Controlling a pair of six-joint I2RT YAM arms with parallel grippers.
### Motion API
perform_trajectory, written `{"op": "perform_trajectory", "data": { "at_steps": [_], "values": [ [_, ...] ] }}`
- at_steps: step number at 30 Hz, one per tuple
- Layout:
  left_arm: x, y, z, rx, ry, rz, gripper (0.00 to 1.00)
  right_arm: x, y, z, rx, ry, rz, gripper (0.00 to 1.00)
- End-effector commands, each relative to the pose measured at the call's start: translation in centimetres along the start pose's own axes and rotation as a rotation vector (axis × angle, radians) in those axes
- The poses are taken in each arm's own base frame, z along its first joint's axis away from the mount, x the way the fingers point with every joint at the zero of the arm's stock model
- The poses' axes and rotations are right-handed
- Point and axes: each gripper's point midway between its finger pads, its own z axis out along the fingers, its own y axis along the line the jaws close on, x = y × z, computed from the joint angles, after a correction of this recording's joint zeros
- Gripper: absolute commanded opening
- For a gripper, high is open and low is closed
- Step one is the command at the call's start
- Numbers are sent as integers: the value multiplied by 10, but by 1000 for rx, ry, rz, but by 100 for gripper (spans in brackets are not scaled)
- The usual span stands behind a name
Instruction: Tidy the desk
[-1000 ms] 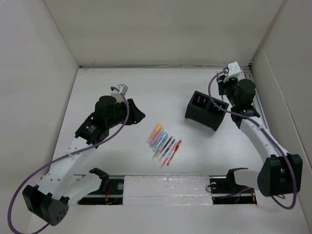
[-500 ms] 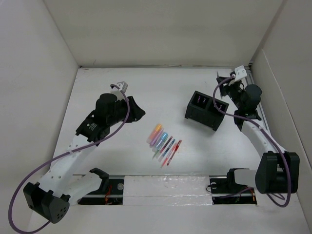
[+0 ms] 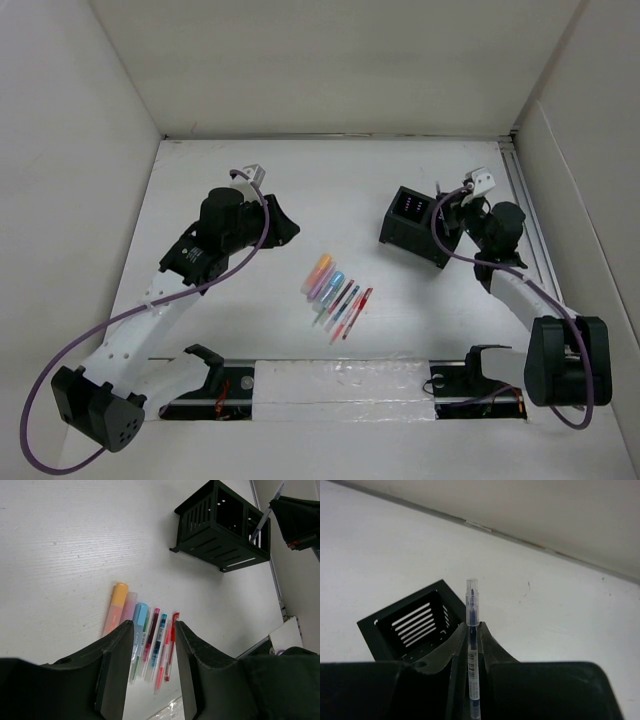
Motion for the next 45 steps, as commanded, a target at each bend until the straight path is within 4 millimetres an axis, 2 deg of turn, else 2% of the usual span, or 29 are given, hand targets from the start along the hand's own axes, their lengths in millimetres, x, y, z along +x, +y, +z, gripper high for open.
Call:
{"op": "perform_trajectory", "data": {
  "at_steps": [1, 2, 4, 5, 7, 8, 10, 11, 13, 14, 15, 16, 18, 19, 20, 21, 22, 23, 24, 26, 27, 29, 30, 31, 34, 35, 38, 41, 45],
  "values": [
    [-22, -16, -9, 44, -65, 32, 35, -26, -1, -5, 19, -97, -25, 0],
    [-22, -16, -10, 42, -68, 34, 35, -25, -2, -7, 24, -86, -26, 12],
    [-23, -16, -10, 39, -72, 36, 35, -42, -5, -13, 47, -109, -45, 37],
    [-25, -16, -11, 36, -79, 39, 35, -40, -5, -15, 53, -82, -49, 55],
    [-26, -15, -12, 26, -84, 42, 36, -65, -6, -22, 70, -111, -79, 64],
    [-28, -13, -13, 16, -89, 44, 36, -62, -3, -24, 66, -73, -84, 66],
    [-27, -11, -12, 3, -88, 46, 36, -82, 0, -35, 88, -89, -104, 66],
    [-27, -10, -13, -2, -92, 45, 36, -73, 5, -39, 84, -38, -88, 50],
    [-23, -5, -12, -16, -83, 43, 36, -62, 25, -52, 64, 32, -64, 28],
    [-22, -3, -13, -24, -85, 41, 36, -53, 35, -56, 56, 74, -38, 5],
    [-20, -2, -14, -27, -82, 40, 36, -43, 53, -60, 35, 120, -21, 0],
    [-15, 2, -13, -35, -73, 39, 35, -30, 66, -66, 13, 170, -4, 0],
    [-13, 3, -16, -35, -76, 39, 35, 10, 96, -85, -34, 309, 71, 0],
    [-9, 5, -16, -37, -70, 38, 35, 30, 118, -97, -69, 388, 87, 0],
    [-8, 5, -18, -34, -68, 40, 35, 39, 136, -103, -95, 423, 170, 0],
    [-6, 5, -18, -34, -66, 40, 35, 59, 144, -110, -89, 478, 183, 0],
    [-3, 7, -18, -33, -59, 40, 35, 68, 165, -117, -136, 516, 191, 5],
    [-2, 6, -19, -29, -56, 42, 35, 80, 178, -120, -145, 564, 239, 19],
    [0, 7, -20, -29, -53, 43, 35, 88, 188, -122, -155, 588, 244, 28],
    [2, 7, -21, -23, -49, 46, 35, 94, 215, -125, -205, 629, 266, 45],
    [4, 8, -21, -24, -43, 47, 35, 106, 223, -125, -213, 680, 250, 48],
    [9, 8, -22, -14, -33, 47, 35, 102, 244, -120, -242, 696, 252, 51],
    [9, 7, -22, -8, -35, 46, 35, 113, 250, -118, -241, 736, 238, 52],
    [13, 8, -21, -8, -26, 43, 35, 108, 256, -112, -239, 724, 240, 52],
    [17, 7, -23, 6, -21, 36, 35, 119, 266, -103, -211, 739, 283, 50],
    [20, 4, -25, 20, -17, 40, 35, 128, 267, -103, -178, 758, 327, 48],
    [21, 4, -26, 25, -16, 38, 35, 133, 264, -101, -138, 757, 339, 44],
    [23, 4, -26, 28, -12, 34, 35, 136, 258, -96, -86, 745, 343, 43],
    [24, 2, -26, 39, -9, 30, 34, 134, 264, -83, -118, 713, 380, 37]
  ]
}}
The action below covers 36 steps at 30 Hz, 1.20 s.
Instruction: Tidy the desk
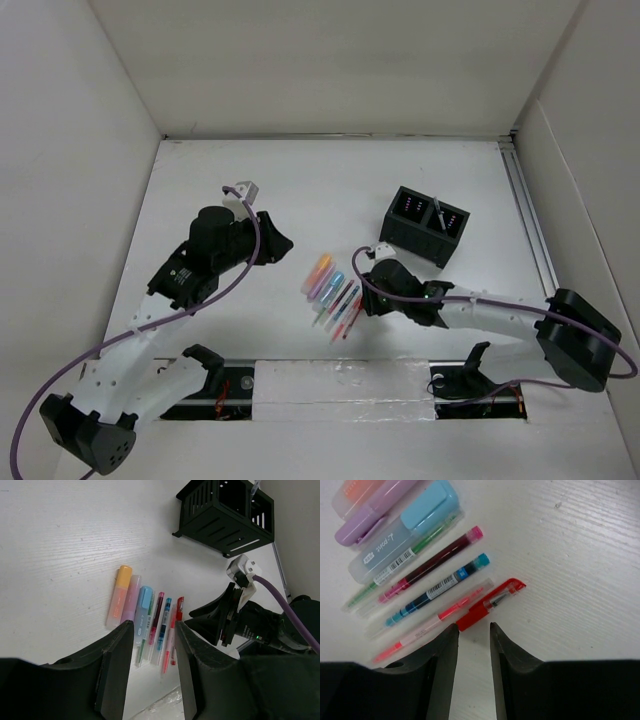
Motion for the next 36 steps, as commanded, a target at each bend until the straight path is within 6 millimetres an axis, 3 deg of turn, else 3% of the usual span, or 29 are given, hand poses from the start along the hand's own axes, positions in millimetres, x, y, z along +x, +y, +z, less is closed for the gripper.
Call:
{"op": "perform_trajectory", "data": {
  "at_steps": [1, 14, 22, 23, 27, 32, 34, 35, 36],
  "values": [
    [2, -7, -1, 41, -4, -2, 34, -33, 16, 7, -48, -107, 68, 37],
    [0, -8, -6, 47, -17, -1, 34, -23, 12, 27, 12, -50, 98, 36],
    [-3, -8, -7, 41, -31, 2, 34, -6, -27, -1, 208, 0, 121, 23],
    [-3, -8, -7, 42, -33, 2, 34, -6, -31, -4, 224, -3, 114, 23],
    [0, -9, -4, 48, -23, 2, 34, -6, -41, -8, 262, 2, 45, 42],
    [-3, -11, 0, 54, -27, 3, 34, 5, -41, 11, 242, 71, -3, 42],
    [-6, -12, -1, 54, -36, 4, 34, 7, -42, 19, 246, 95, -17, 36],
    [-7, -12, -1, 55, -38, 3, 34, 6, -42, 20, 248, 99, -25, 27],
    [-7, -12, -1, 53, -40, 0, 34, 7, -44, 20, 260, 110, -36, 9]
  ]
}}
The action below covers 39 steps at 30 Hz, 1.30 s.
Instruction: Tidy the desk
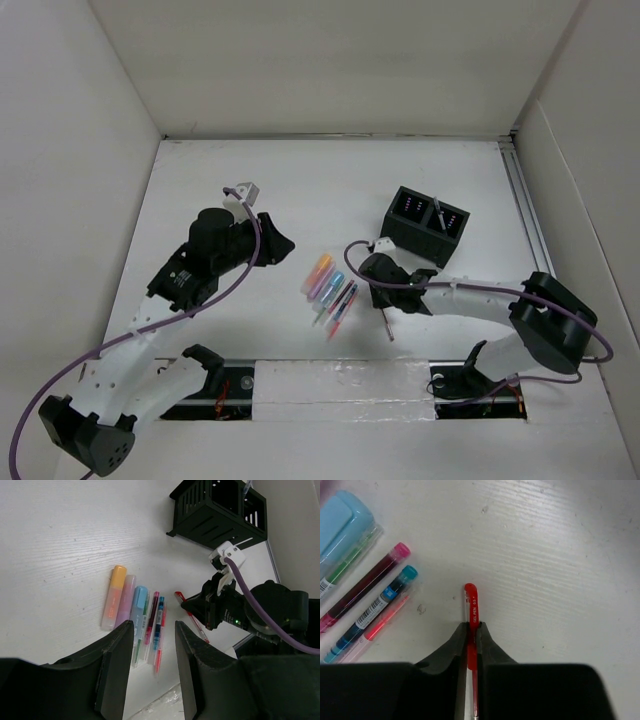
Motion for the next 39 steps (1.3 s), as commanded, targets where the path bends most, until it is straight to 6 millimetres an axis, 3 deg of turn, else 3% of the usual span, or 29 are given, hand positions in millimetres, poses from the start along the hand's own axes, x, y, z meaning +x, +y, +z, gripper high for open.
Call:
{"op": "perform_trajectory", "data": {
  "at_steps": [1, 3, 4, 6, 7, 8, 9, 10, 12, 15, 17, 21, 24, 26, 32, 36, 39],
  "values": [
    [-11, -7, 0, 23, -42, 2, 34, -5, -6, 2, 30, 23, -69, 0],
    [-13, -7, -1, 20, -51, 5, 34, -21, -9, -4, 56, -11, -83, 0],
    [-15, -8, -1, 21, -54, 4, 34, -39, -9, -15, 53, -64, -113, 0],
    [-17, -8, -2, 16, -61, 4, 34, -87, -9, -38, 59, -205, -119, 0],
    [-18, -8, -2, 13, -62, 2, 34, -117, -23, -57, 70, -293, -130, 0],
    [-20, -9, -2, 16, -68, -1, 34, -168, -30, -85, 34, -450, -102, 0],
    [-20, -9, -2, 15, -68, -1, 34, -169, -30, -85, 34, -451, -102, 0],
    [-21, -11, -3, 19, -71, -5, 35, -192, -54, -98, 71, -522, -120, 0],
    [-24, -12, -2, 19, -80, -8, 35, -241, -68, -140, 34, -725, -120, 0],
    [-26, -13, -2, 23, -85, -18, 35, -292, -109, -181, 65, -941, -175, 0],
    [-26, -13, -1, 20, -86, -23, 34, -316, -139, -191, 80, -1033, -195, 0],
    [-31, -14, -1, 17, -95, -26, 34, -336, -161, -193, -20, -1164, -219, 0],
    [-36, -12, -1, -3, -109, -25, 35, -343, -165, -191, -99, -1226, -275, 0],
    [-38, -10, 0, -17, -114, -26, 35, -340, -161, -177, -158, -1223, -270, 0],
    [-43, -9, 5, -26, -122, -28, 35, -315, -171, -144, -138, -1159, -214, 0],
    [-46, -10, 9, -25, -125, -23, 35, -280, -178, -116, -118, -1083, -178, 0],
    [-48, -10, 11, -31, -124, -19, 35, -269, -182, -117, -98, -1079, -156, 0]
  ]
}}
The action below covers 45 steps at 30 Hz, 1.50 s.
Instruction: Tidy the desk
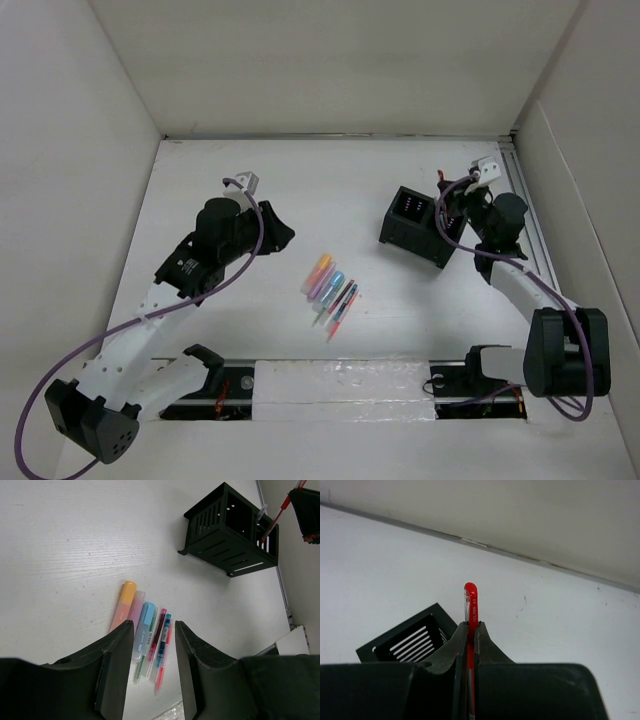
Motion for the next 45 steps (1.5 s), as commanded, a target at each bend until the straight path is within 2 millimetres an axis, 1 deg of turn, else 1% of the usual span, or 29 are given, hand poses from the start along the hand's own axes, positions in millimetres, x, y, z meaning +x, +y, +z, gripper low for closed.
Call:
{"op": "perform_trajectory", "data": {
  "at_steps": [1, 2, 3, 5, 6, 8, 9, 10, 11, 12, 13, 14, 15, 16, 19, 20, 22, 23, 24, 26, 27, 28, 30, 31, 33, 34, 36, 44, 45],
  "values": [
    [-28, -18, -5, 41, -81, 11, 35, -26, 0, -12, 12, -101, -34, 0],
    [-28, -17, -4, 40, -79, 12, 35, -22, 0, -15, 19, -80, -30, 5],
    [-29, -18, -4, 41, -84, 14, 36, -29, 0, -19, 23, -89, -51, 25],
    [-30, -18, -4, 41, -86, 14, 38, -28, -3, -25, 35, -63, -53, 45],
    [-30, -18, -4, 39, -87, 14, 39, -36, -1, -29, 36, -77, -64, 57],
    [-30, -18, -5, 40, -90, 14, 41, -35, 4, -38, 27, -42, -53, 63],
    [-31, -18, -5, 39, -93, 14, 41, -35, 9, -37, 13, -43, -59, 63],
    [-31, -18, -6, 39, -95, 14, 42, -44, 16, -43, 5, -57, -67, 63],
    [-32, -18, -8, 41, -101, 16, 43, -34, 22, -47, 1, -3, -50, 62],
    [-32, -18, -8, 37, -101, 16, 43, -31, 28, -50, -10, 18, -59, 48],
    [-33, -18, -10, 38, -105, 21, 43, -38, 48, -56, -52, 10, -70, 41],
    [-33, -18, -12, 37, -109, 22, 44, -20, 49, -64, -16, 102, -55, 30],
    [-33, -17, -13, 32, -108, 22, 44, -14, 55, -70, -4, 139, -40, 6],
    [-34, -17, -15, 33, -115, 24, 44, -1, 69, -80, -1, 207, -21, 0],
    [-32, -14, -18, 22, -111, 24, 43, 38, 101, -97, -42, 360, 84, 0],
    [-32, -13, -19, 16, -111, 24, 43, 57, 126, -104, -87, 436, 116, 0],
    [-30, -11, -21, 6, -107, 26, 43, 79, 154, -114, -115, 523, 193, 2],
    [-30, -11, -22, 6, -110, 26, 43, 87, 176, -121, -147, 556, 180, 9],
    [-29, -10, -23, 4, -108, 27, 43, 98, 190, -123, -153, 601, 209, 25],
    [-26, -10, -25, 9, -104, 29, 43, 103, 214, -121, -195, 622, 221, 36],
    [-23, -9, -24, 10, -97, 29, 43, 118, 234, -125, -230, 682, 225, 40],
    [-22, -9, -25, 11, -95, 29, 43, 119, 245, -123, -255, 694, 229, 40],
    [-19, -8, -25, 17, -87, 26, 42, 124, 269, -122, -290, 722, 265, 33],
    [-18, -9, -26, 22, -86, 25, 42, 138, 274, -123, -276, 768, 264, 30],
    [-17, -9, -28, 23, -85, 22, 42, 142, 283, -118, -261, 776, 306, 29],
    [-16, -9, -29, 23, -85, 19, 42, 151, 288, -120, -258, 801, 308, 29],
    [-16, -9, -31, 24, -90, 16, 42, 157, 288, -117, -228, 821, 313, 30],
    [-12, -10, -34, 38, -79, 7, 42, 157, 304, -96, -234, 781, 374, 34],
    [-11, -10, -35, 39, -78, 8, 42, 162, 306, -95, -233, 796, 373, 35]
  ]
}}
